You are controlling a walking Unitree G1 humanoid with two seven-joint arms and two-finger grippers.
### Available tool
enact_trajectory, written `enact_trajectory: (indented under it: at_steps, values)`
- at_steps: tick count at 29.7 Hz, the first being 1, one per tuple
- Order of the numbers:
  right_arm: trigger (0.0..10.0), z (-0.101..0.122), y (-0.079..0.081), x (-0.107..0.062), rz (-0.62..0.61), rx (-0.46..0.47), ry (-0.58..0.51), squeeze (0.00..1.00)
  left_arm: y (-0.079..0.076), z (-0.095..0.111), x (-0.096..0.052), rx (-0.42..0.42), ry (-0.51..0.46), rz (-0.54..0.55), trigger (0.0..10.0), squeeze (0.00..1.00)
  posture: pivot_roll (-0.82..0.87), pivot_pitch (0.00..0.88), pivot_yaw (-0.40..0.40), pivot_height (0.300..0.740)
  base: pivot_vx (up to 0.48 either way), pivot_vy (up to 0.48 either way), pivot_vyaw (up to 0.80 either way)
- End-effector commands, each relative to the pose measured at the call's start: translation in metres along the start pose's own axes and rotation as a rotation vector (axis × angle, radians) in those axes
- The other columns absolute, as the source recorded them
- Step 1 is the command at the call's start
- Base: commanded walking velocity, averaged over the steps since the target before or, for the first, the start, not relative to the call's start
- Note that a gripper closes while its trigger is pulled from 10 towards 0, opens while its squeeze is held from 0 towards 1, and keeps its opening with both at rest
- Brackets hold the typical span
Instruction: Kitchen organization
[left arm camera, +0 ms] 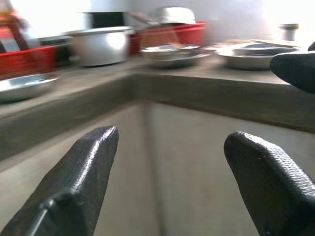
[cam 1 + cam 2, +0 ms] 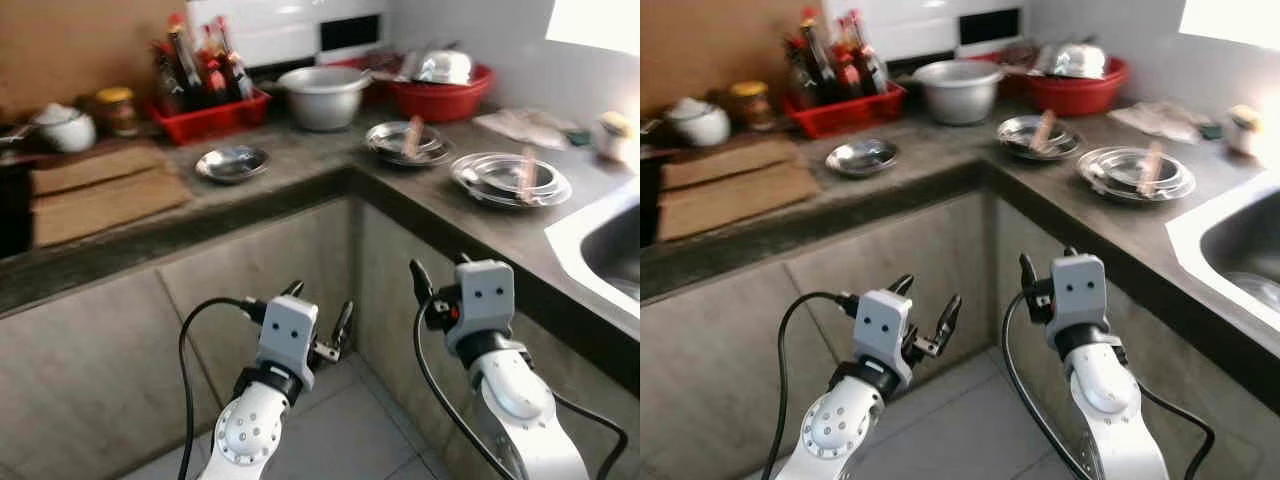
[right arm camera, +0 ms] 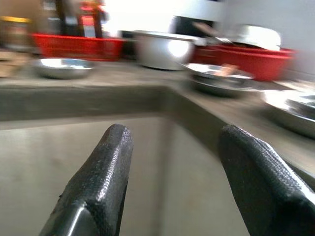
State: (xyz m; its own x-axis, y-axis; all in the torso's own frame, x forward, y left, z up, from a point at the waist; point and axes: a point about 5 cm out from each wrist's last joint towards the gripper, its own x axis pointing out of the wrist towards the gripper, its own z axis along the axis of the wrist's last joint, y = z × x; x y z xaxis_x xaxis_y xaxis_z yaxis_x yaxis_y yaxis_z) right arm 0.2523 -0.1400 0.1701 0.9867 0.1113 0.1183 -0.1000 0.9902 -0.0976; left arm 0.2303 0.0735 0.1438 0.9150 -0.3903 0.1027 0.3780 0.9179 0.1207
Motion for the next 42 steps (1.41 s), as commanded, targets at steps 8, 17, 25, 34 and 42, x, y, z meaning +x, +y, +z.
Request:
enact_trajectory:
  at_steps: [8,17,25,34,42]
  values:
    - [10.0,0.005,0.004,0.006,0.015,0.021,-0.024,0.0,0.007,0.0,-0.001,0.016,0.003,0.023,10.0,0.0,0.05,0.045,-0.017,0.74,0.319,0.0,0.52]
    - [10.0,0.008,0.001,0.01,-0.001,0.03,-0.039,0.0,0.006,0.0,0.0,0.014,0.002,0.02,10.0,0.0,0.05,0.041,-0.021,0.74,0.32,0.0,0.0]
    - [10.0,0.01,0.005,0.012,0.018,0.037,-0.048,0.0,0.005,0.0,0.0,0.015,0.0,0.018,10.0,0.0,0.05,0.03,-0.025,0.74,0.317,0.0,0.0]
    - [10.0,0.011,0.01,0.015,0.049,0.025,-0.057,0.0,0.005,0.0,0.002,0.014,-0.005,0.015,10.0,0.0,0.05,0.016,-0.03,0.74,0.32,0.0,0.0]
    - [10.0,0.012,0.011,0.021,0.051,0.026,-0.058,0.0,0.005,0.001,0.004,0.016,-0.012,0.014,10.0,0.0,0.05,0.017,-0.028,0.74,0.315,0.0,0.54]
